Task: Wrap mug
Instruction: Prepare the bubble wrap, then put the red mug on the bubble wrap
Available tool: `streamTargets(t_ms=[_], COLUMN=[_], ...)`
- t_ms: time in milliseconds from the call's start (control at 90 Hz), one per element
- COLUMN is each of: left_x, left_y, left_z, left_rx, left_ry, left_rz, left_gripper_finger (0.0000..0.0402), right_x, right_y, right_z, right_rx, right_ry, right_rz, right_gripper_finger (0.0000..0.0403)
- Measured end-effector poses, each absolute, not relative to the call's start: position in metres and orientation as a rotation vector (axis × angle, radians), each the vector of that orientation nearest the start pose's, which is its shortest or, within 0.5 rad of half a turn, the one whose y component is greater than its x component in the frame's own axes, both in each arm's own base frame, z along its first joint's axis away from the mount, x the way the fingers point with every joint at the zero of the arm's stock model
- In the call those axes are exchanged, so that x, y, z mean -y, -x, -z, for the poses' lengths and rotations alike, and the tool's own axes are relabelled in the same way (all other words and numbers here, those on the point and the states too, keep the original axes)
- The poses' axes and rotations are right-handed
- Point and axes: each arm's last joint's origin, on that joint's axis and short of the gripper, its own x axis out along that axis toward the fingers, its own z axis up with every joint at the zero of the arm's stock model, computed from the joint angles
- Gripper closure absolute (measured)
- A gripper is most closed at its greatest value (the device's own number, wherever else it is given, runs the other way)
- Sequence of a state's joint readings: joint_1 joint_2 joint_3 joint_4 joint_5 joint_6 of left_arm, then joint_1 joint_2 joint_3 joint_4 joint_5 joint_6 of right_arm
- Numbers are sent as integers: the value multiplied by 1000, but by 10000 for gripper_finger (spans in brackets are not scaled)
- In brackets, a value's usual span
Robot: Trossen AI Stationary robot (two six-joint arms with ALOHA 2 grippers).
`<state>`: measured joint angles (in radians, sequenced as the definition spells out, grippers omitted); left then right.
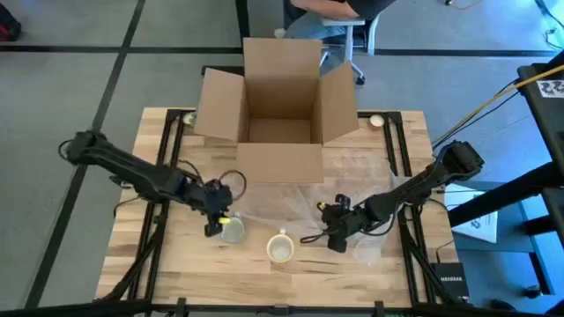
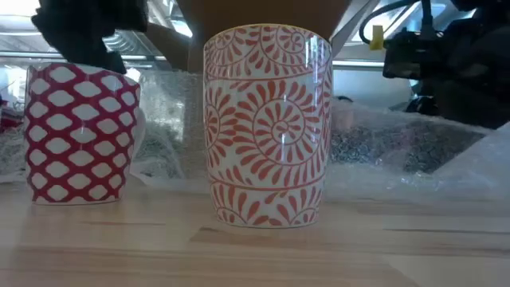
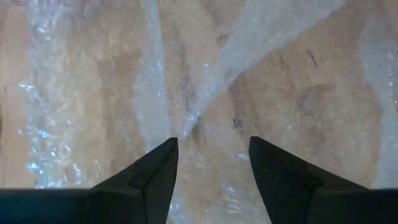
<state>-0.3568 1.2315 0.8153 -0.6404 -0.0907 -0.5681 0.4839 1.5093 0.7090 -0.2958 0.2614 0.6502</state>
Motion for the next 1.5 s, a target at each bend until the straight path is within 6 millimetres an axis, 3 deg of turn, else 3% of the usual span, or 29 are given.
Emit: streamTargets(t_ms=[311,400,500,611,756,900,1033,1111,1267,1500], left_x=[85,86,87,91,103,110,112,112,110,112], left_y=[-229,-231,-230,-226,-215,-206,-204,-204,-202,-203], left_z=[-196,-192,-192,-197,-212,-248,-285,-296,-280,-247], left_rx=[-1167,-1181,-1184,-1173,-1170,-1141,-1080,-1060,-1145,-1268], left_ry=[253,241,237,269,316,295,295,290,241,266], left_rz=[-104,-100,-89,-62,0,4,44,70,21,9], left_gripper_finger=[275,310,376,391,396,397,398,398,399,399], right_x=[-115,-115,-117,-122,-128,-129,-126,-124,-121,-124], right_y=[-235,-235,-239,-246,-251,-252,-249,-243,-234,-252], right_z=[-148,-148,-154,-166,-180,-183,-180,-171,-158,-174], right_rx=[-1025,-1019,-1008,-1004,-992,-987,-999,-1021,-1057,-855], right_ry=[-192,-195,-201,-206,-187,-162,-124,-117,-148,-40], right_rz=[136,133,128,99,73,76,120,133,178,175], right_gripper_finger=[217,217,217,217,217,217,217,217,217,217])
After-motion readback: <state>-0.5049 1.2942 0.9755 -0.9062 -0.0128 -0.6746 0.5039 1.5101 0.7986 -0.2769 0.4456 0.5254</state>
